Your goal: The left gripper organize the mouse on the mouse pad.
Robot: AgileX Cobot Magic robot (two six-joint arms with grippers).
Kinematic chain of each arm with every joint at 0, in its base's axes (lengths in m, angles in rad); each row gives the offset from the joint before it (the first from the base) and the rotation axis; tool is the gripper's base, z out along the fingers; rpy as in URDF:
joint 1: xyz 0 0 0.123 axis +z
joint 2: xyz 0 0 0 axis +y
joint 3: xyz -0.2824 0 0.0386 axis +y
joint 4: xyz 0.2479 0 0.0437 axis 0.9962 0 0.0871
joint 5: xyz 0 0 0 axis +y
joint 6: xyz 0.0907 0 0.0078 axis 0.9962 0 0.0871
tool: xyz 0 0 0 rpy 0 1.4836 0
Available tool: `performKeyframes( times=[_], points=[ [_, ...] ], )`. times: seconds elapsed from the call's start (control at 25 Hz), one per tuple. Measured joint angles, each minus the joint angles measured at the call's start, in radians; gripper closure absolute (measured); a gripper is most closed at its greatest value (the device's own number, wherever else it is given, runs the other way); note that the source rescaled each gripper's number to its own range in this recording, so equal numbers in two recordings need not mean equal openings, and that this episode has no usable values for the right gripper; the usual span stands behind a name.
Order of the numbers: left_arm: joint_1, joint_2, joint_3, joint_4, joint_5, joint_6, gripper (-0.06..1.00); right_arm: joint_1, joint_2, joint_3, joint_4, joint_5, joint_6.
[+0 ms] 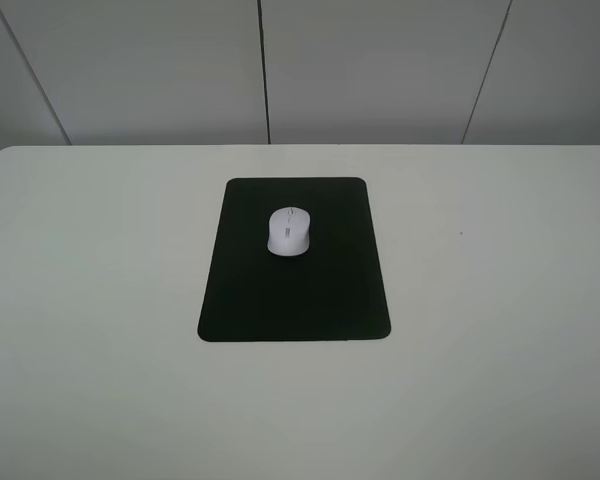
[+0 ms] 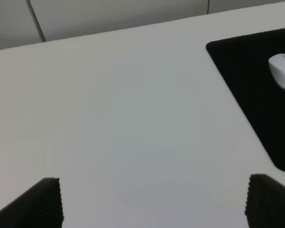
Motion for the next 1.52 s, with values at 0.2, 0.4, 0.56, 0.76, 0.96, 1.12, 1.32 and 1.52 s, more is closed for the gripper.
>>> performKeyframes(
  times=[0.2, 0.4, 0.56, 0.76, 0.96, 1.12, 1.32, 1.52],
  points=[
    [0.058, 0.000, 0.000, -0.012, 0.000, 0.015, -0.06, 0.000, 0.000, 0.000, 0.000, 0.000, 0.000],
    [0.160, 0.000, 0.000, -0.018, 0.000, 0.009, -0.06, 0.000, 0.000, 0.000, 0.000, 0.000, 0.000],
    [0.256, 0.000, 0.000, -0.018, 0.000, -0.011, -0.06, 0.000, 0.000, 0.000, 0.000, 0.000, 0.000],
    [0.319, 0.000, 0.000, -0.018, 0.000, -0.012, -0.06, 0.000, 0.000, 0.000, 0.000, 0.000, 0.000],
    [0.321, 0.000, 0.000, -0.018, 0.000, -0.013, -0.06, 0.000, 0.000, 0.000, 0.000, 0.000, 0.000],
    [0.321, 0.000, 0.000, -0.018, 0.000, -0.013, -0.06, 0.000, 0.000, 0.000, 0.000, 0.000, 0.000],
    [0.321, 0.000, 0.000, -0.018, 0.000, -0.013, -0.06, 0.000, 0.000, 0.000, 0.000, 0.000, 0.000],
    [0.321, 0.000, 0.000, -0.018, 0.000, -0.013, -0.06, 0.000, 0.000, 0.000, 0.000, 0.000, 0.000]
  ],
)
